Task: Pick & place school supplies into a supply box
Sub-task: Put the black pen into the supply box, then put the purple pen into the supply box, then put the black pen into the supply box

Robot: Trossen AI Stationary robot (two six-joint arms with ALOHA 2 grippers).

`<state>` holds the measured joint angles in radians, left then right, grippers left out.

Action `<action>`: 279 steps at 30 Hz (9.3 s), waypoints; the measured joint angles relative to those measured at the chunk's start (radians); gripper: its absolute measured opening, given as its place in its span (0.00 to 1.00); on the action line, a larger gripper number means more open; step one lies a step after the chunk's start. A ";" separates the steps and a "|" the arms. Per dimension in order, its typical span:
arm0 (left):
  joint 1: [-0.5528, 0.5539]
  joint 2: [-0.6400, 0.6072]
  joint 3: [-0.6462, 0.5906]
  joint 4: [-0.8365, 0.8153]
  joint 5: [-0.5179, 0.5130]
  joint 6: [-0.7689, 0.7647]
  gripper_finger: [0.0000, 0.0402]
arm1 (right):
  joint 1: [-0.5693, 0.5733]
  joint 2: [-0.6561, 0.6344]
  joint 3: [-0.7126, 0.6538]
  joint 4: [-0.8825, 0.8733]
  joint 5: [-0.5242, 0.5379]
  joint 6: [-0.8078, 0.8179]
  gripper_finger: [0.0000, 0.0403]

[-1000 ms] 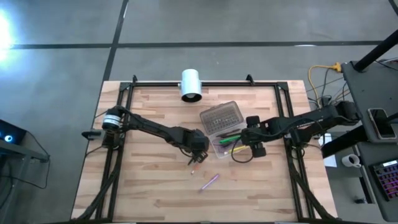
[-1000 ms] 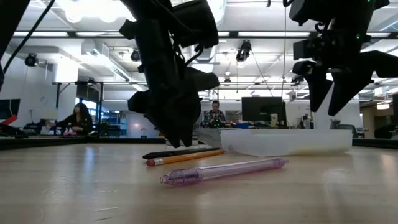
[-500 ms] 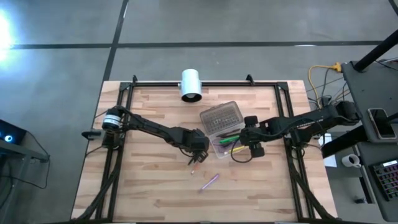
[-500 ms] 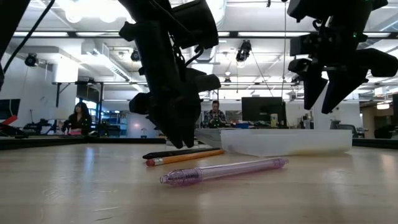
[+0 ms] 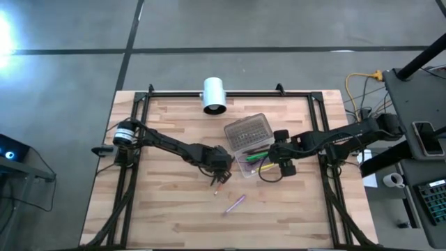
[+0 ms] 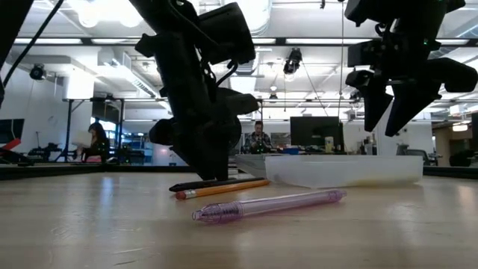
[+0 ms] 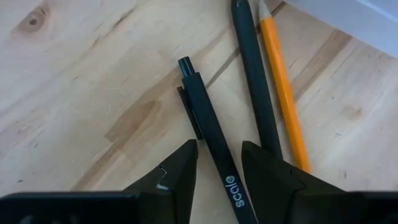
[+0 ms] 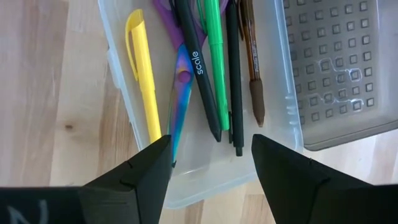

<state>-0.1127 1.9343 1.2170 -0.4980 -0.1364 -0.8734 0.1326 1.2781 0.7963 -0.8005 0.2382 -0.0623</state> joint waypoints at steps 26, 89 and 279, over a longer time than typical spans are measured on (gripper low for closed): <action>0.015 -0.193 -0.008 0.178 -0.029 0.233 0.02 | -0.006 -0.125 0.047 0.052 0.261 0.201 0.53; -0.018 -0.635 -0.396 0.276 -0.213 0.371 0.38 | 0.202 0.241 0.281 0.106 -0.203 0.141 0.53; -0.019 0.007 0.447 -0.278 0.014 0.344 0.02 | 0.071 -0.054 0.266 -0.208 0.079 0.458 0.55</action>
<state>-0.1322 1.9410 1.6642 -0.7762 -0.1227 -0.5295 0.2034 1.2236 1.0618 -1.0085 0.3168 0.3954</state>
